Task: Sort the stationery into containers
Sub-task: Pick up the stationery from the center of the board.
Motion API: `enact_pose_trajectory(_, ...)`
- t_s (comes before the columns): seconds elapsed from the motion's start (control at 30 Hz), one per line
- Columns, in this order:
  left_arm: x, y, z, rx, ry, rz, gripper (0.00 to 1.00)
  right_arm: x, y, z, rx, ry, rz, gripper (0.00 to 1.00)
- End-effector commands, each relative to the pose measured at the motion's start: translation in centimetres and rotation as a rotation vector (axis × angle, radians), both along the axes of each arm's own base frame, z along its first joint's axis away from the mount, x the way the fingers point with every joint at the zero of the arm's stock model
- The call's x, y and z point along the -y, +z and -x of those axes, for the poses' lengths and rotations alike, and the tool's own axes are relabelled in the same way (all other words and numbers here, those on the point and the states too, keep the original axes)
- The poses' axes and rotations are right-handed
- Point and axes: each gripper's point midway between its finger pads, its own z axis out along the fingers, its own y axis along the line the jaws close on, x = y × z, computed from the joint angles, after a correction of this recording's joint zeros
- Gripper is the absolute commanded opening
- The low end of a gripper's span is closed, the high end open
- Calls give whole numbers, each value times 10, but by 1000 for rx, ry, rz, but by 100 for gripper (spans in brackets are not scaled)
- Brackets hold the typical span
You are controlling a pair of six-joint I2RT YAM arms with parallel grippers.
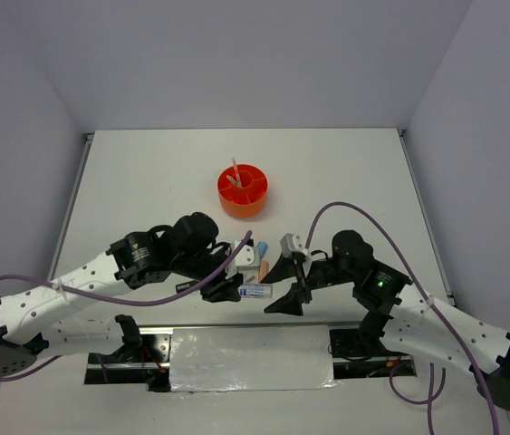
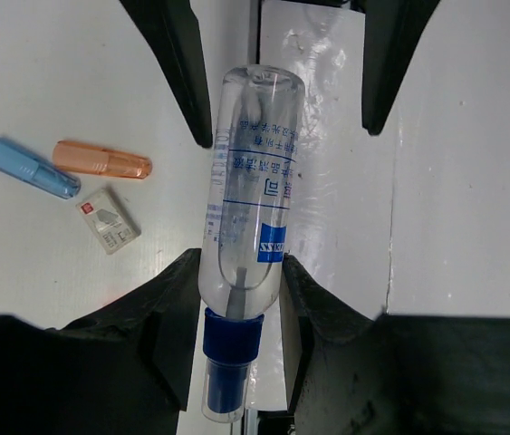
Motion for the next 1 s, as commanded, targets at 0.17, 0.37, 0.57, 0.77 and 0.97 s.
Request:
enact_pose_trajectory(0.17,9,8,9,-8,-90,34,0,-18,21,-5,51,8,5,66)
enact_pose_trajectory(0.37,7,18,6,24,-66,59,0,-24,-1,-12,-1,-28,98,57)
enact_pose_trajectory(0.57,5,22,1,53,-42,71,0,-28,-5,-4,-16,2,91,55)
enact_pose_trajectory(0.77,7,23,-6,69,-7,73,3,-35,1,11,-14,81,55,23)
enact_pose_trajectory(0.97,6,31,-38,137,194,91,72,-46,13,7,-8,54,-22,0)
